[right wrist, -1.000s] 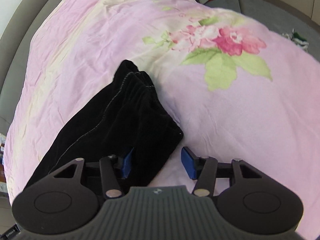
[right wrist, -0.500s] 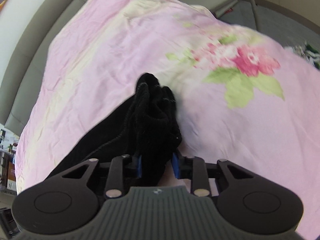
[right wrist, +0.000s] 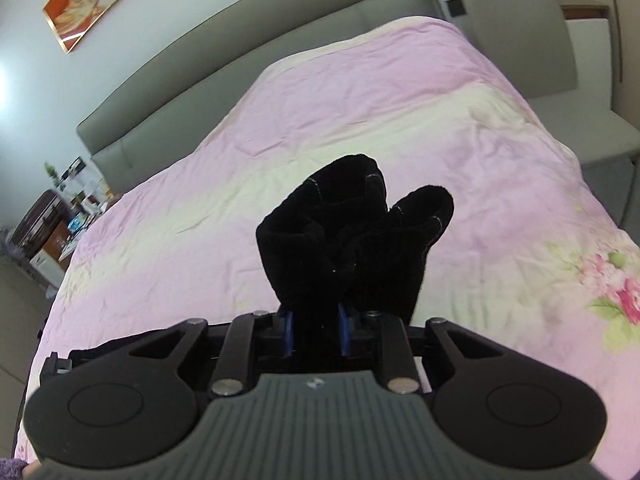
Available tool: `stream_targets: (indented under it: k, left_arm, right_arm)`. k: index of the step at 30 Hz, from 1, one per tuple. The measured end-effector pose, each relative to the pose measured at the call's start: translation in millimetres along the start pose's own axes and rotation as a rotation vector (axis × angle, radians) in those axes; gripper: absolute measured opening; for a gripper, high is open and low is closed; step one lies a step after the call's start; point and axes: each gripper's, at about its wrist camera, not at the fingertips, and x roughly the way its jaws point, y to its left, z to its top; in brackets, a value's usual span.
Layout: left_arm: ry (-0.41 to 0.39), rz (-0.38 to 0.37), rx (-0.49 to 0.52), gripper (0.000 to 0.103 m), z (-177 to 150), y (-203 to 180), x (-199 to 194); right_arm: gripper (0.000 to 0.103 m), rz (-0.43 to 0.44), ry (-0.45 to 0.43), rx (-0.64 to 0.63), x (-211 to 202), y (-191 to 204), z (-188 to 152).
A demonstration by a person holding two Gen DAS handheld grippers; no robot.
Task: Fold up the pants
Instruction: 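Fold the held end over toward the left gripper and release it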
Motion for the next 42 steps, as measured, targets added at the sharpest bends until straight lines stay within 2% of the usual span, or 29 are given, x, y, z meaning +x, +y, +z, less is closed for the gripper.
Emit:
stream_targets:
  k: [5,9,13,16,18,21,24,26,27,28,31,35,38,42]
  left_arm:
    - [-0.032,0.035,-0.049,0.054,-15,40,-40]
    - [-0.048,0.055,-0.107,0.054,-24,71,-59]
    - [-0.056,0.055,-0.167,0.054,-40,99,-68]
    - [-0.054,0.046,-0.206,0.054,-46,116,-65]
    - [-0.052,0.023,-0.233,0.054,-51,124,-61]
    - [-0.060,-0.009,-0.261,0.054,-46,132,-53]
    - [-0.075,-0.056,-0.280,0.054,-47,137,-49]
    - [-0.083,-0.089,-0.290,0.054,-45,138,-46]
    - [-0.085,-0.102,-0.289,0.054,-43,136,-43]
    - [-0.084,-0.110,-0.289,0.054,-40,133,-38]
    - [-0.061,-0.133,-0.297,0.054,-33,124,-23]
    - [0.009,-0.113,-0.345,0.056,-34,117,-7]
    - [0.041,-0.087,-0.385,0.060,-40,116,6]
    - [0.037,-0.103,-0.445,0.064,-44,117,17]
  right_arm:
    - [0.015,0.067,0.078,-0.094,40,75,-17]
    - [0.015,0.109,0.169,-0.142,84,123,-46]
    - [0.015,0.131,0.293,-0.192,132,160,-91]
    - [0.015,0.112,0.387,-0.253,163,180,-129]
    - [0.016,0.093,0.417,-0.300,176,187,-147]
    - [0.019,0.069,0.438,-0.364,181,191,-158]
    - [0.024,0.067,0.453,-0.413,173,191,-154]
    - [0.039,0.081,0.474,-0.399,165,187,-146]
    - [0.052,0.097,0.489,-0.374,161,183,-141]
    - [0.057,0.103,0.498,-0.353,157,178,-137]
    - [0.057,0.061,0.486,-0.358,147,166,-127]
    - [0.056,-0.057,0.455,-0.399,150,148,-118]
    - [0.056,-0.072,0.465,-0.378,157,135,-119]
    - [0.056,-0.079,0.466,-0.361,161,120,-121]
